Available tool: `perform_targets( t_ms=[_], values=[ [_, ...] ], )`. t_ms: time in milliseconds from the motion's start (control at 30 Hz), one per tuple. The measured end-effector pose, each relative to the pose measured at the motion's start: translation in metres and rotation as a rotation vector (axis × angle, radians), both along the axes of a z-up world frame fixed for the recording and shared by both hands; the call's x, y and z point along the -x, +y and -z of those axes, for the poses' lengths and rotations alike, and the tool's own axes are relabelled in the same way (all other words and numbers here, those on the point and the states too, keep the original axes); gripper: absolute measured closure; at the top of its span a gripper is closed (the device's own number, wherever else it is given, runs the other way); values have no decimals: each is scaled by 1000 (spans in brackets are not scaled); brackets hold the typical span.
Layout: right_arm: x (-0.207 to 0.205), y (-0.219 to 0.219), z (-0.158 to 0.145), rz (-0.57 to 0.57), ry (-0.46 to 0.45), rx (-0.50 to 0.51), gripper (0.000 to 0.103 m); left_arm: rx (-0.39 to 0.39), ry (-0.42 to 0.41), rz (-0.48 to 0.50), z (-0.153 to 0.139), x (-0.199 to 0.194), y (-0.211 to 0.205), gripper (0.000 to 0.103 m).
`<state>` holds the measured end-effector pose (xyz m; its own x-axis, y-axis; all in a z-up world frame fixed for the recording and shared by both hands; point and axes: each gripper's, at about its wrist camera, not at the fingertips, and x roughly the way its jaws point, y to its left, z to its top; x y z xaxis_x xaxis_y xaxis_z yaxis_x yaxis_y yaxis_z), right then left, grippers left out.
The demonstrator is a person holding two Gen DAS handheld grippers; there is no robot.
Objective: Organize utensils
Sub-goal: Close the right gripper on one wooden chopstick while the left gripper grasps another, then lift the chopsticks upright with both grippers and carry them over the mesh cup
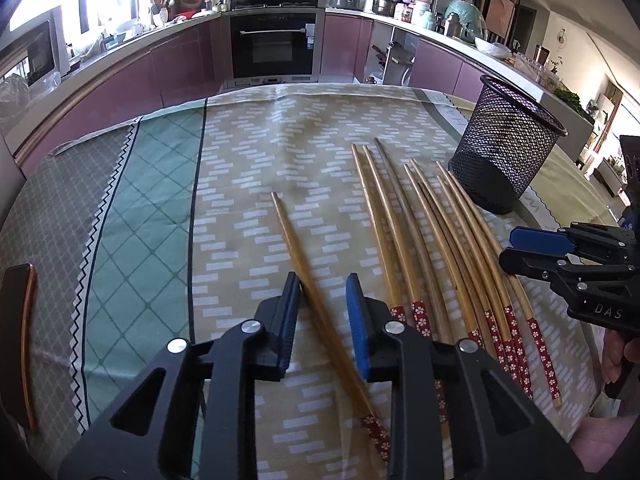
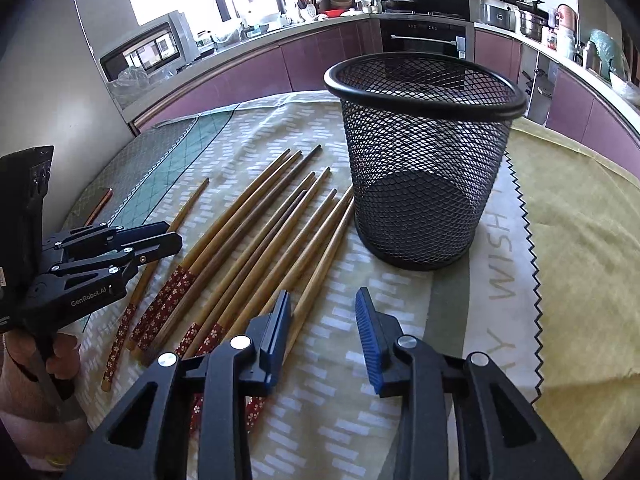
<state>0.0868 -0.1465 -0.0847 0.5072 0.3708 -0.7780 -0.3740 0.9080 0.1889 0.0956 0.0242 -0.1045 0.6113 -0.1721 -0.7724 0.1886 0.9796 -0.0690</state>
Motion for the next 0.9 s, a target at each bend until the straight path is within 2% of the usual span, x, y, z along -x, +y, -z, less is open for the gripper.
perform_targets(
  t_ms=[33,100,200,267,567,767,900],
  values=[
    [-1,4,0,-2,-7,19,71,1,2,-1,-1,0,0,86],
    [-2,8,0,-5,-14,32,74,10,5,-8,-1,-2,1,89],
    [-7,10,1,-9,-6,15,90,16,-1,-15,-3,-1,-1,93],
    [-9,7,2,-10,12,-17,95,26,1,-14,-3,0,-1,94],
    [-2,3,-6,-43,-17,-52,97,-11,5,7,-2,2,-2,89],
    [-7,9,-1,-64,3,-19,96,-13,-6,-3,-2,2,-4,94],
    [-9,10,2,-69,7,-13,96,21,-14,9,-7,6,-3,95]
  ],
)
